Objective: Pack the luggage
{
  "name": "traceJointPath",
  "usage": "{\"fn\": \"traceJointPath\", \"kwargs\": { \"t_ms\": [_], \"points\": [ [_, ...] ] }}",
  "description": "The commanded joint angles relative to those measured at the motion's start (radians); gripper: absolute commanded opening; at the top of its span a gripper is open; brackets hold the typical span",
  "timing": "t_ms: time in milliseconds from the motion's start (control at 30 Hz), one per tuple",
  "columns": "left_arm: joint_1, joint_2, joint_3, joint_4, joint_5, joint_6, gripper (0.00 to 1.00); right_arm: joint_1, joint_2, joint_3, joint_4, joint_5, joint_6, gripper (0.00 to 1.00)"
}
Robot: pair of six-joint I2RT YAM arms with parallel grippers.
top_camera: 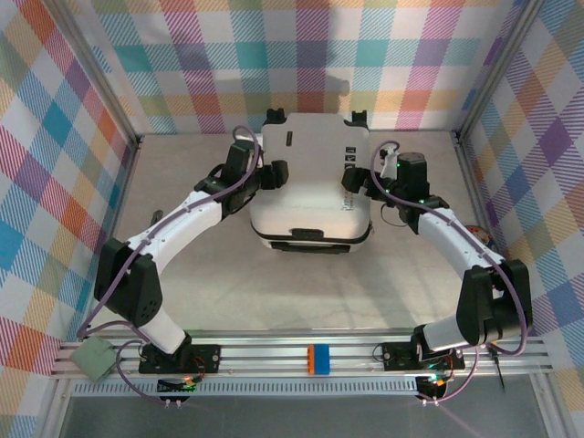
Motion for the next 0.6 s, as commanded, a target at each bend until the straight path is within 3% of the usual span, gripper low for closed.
{"fn": "traceJointPath", "kwargs": {
  "t_ms": [0, 167, 300, 433, 567],
  "points": [
    [-0.110, -0.027, -0.105, -0.050, 0.283, -0.098, 0.77, 0.021, 0.073, 0.056, -0.025, -0.154, -0.007, 0.99],
    [-0.145, -0.028, -0.095, -0.072, 0.208, -0.088, 0.77, 0.021, 0.151, 0.085, 0.035, -0.234, 0.051, 1.00],
    [-0.144, -0.005, -0.021, -0.151, 0.111, -0.027, 0.77, 0.021, 0.088, 0.019, 0.065, -0.222, 0.053, 0.99],
    [-0.142, -0.047, 0.113, -0.254, 0.019, 0.051, 0.79, 0.013, 0.010, 0.093, -0.098, -0.150, -0.047, 0.99],
    [-0.126, -0.181, 0.129, -0.255, -0.048, 0.076, 0.83, -0.031, -0.089, 0.133, -0.150, -0.150, -0.056, 0.99]
  ]
}}
